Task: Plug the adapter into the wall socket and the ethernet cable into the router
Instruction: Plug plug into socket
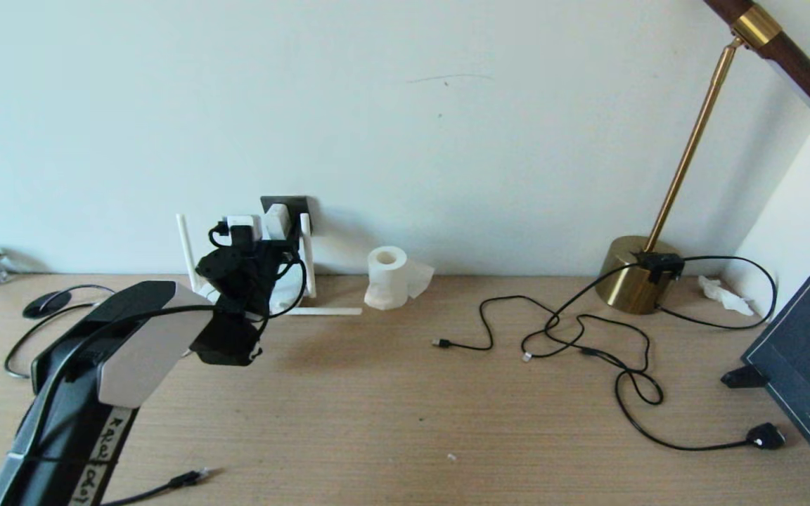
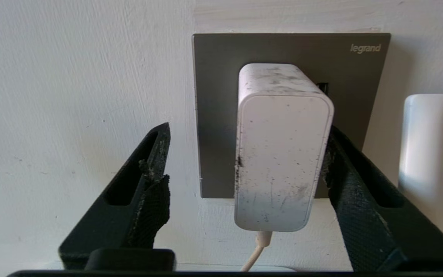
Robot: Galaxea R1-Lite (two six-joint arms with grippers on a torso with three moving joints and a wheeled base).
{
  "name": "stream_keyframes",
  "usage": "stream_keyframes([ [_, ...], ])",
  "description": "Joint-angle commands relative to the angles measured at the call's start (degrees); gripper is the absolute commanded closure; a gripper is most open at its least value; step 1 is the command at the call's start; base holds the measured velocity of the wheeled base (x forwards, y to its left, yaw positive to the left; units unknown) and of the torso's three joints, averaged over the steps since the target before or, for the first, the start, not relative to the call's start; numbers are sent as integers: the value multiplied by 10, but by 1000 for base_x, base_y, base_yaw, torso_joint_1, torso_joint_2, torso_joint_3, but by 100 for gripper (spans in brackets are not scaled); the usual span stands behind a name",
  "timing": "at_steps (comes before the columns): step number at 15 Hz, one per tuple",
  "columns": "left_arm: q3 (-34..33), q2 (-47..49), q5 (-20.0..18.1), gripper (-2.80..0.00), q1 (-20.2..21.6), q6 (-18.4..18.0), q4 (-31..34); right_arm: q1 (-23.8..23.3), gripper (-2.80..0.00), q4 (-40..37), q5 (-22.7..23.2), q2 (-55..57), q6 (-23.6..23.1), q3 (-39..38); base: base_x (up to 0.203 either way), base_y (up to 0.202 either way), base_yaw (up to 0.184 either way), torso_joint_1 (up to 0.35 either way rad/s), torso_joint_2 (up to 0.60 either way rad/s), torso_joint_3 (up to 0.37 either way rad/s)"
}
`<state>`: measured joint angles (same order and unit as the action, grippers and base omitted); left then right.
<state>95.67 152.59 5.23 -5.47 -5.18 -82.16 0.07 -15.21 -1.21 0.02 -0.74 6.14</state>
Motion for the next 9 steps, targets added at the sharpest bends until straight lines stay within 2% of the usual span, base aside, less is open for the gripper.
stream_keyframes([
  [1, -13, -17, 0, -280, 0, -1, -9, 0, 0, -1, 0, 1, 0, 0, 0, 0, 0, 0, 0, 0],
  [9, -108, -79, -1, -280, 0, 1, -39, 0, 0, -1, 0, 1, 0, 0, 0, 0, 0, 0, 0, 0],
])
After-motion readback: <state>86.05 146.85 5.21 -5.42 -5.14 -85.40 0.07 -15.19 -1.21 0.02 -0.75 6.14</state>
